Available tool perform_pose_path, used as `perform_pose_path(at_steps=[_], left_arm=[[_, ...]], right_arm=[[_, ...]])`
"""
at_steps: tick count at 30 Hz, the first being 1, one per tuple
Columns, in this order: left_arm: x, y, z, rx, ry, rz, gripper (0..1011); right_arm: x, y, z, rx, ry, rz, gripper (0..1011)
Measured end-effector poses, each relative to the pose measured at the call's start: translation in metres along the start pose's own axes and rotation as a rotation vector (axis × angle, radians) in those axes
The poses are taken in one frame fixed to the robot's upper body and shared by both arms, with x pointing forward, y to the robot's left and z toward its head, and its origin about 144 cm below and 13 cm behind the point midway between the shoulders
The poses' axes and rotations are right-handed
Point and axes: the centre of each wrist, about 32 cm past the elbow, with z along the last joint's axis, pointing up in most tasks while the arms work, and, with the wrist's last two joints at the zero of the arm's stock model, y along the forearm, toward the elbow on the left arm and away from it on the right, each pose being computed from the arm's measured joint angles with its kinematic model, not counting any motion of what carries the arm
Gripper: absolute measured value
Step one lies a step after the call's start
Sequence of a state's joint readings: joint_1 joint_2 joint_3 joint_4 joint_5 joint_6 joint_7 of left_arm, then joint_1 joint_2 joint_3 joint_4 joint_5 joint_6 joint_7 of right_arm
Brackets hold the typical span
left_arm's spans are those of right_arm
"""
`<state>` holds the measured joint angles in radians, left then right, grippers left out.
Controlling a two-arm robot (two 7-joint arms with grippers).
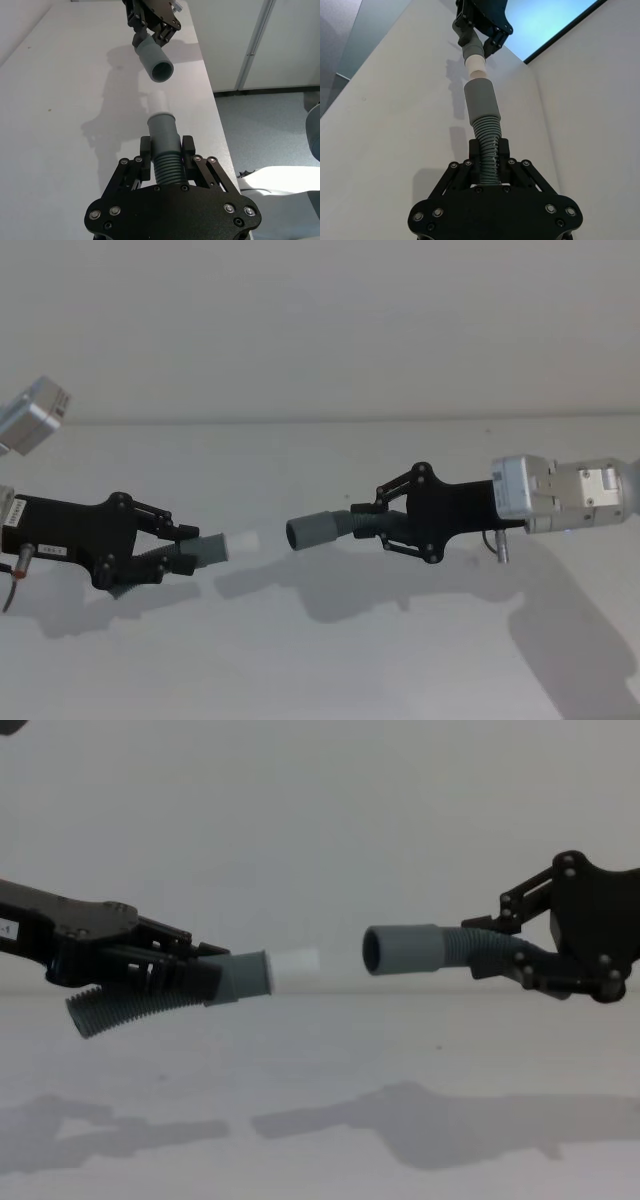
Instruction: Use both hands to pick up one end of the pipe from the table, align the ends, and insert them.
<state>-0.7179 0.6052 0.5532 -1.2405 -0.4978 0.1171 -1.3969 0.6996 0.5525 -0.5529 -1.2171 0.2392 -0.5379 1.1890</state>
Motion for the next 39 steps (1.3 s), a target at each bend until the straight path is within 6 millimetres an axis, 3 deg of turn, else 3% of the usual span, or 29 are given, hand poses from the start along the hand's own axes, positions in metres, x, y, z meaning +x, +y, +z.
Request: perform_pose_path(at_steps=[39], left_arm=[[0.0,0.0,0.0,0.0,0.0,0.0,334]], right_arm=[[0.004,0.024,0.001,-0.028,0.011,0.013,185]])
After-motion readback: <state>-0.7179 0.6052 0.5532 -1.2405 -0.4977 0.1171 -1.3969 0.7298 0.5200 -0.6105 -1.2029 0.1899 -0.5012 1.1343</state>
